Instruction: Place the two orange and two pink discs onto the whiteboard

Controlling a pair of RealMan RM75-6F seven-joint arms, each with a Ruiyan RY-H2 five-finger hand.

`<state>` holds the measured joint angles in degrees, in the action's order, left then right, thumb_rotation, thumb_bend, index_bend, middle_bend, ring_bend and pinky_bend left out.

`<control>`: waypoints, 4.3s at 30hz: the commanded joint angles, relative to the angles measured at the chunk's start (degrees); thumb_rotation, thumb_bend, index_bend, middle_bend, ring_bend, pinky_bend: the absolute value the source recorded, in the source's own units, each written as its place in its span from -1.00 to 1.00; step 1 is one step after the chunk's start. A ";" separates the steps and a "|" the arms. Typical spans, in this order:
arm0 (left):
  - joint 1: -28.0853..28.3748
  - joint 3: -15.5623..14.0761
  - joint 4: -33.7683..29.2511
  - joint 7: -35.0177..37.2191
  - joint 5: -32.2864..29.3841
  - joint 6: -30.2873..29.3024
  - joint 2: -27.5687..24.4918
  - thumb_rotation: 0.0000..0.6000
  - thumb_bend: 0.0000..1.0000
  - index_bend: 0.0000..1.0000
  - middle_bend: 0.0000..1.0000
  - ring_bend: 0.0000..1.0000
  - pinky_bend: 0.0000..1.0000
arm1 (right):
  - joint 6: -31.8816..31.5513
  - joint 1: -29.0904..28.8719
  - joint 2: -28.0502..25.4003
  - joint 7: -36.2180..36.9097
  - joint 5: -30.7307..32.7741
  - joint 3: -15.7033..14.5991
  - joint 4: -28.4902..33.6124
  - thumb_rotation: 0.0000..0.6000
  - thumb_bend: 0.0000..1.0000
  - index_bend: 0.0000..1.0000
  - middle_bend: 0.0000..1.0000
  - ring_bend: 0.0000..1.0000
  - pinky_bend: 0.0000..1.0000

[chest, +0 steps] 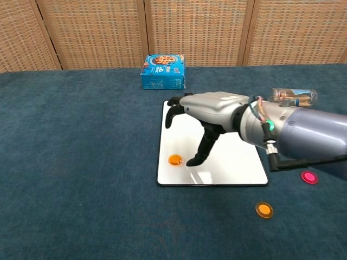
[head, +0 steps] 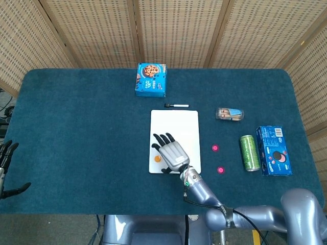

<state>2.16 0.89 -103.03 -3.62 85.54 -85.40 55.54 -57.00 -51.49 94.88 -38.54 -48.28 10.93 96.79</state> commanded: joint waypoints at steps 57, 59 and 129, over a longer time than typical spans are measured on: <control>-0.42 -0.50 -0.45 -3.75 0.87 -0.89 1.64 1.00 -1.00 -1.00 -1.00 -1.00 -1.00 | 0.78 17.82 -7.49 23.90 -31.47 -16.32 -9.01 1.00 -0.38 -0.20 -1.00 -1.00 -1.00; -0.36 -0.49 -0.50 -3.92 0.77 -0.77 1.71 1.00 -1.00 -1.00 -1.00 -1.00 -1.00 | 0.99 18.08 -7.67 24.42 -31.87 -16.53 -9.38 1.00 -0.38 -0.20 -1.00 -1.00 -1.00; -0.17 -0.15 -0.39 -1.69 -0.22 -0.30 0.74 1.00 -1.00 -1.00 -1.00 -1.00 -1.00 | 2.73 7.85 -0.12 4.56 -4.59 0.44 -9.29 1.00 -0.62 -0.49 -1.00 -1.00 -1.00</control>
<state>1.99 0.74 -103.43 -5.31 85.31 -85.70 56.29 -53.68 -43.54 95.15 -33.62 -52.88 11.52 86.55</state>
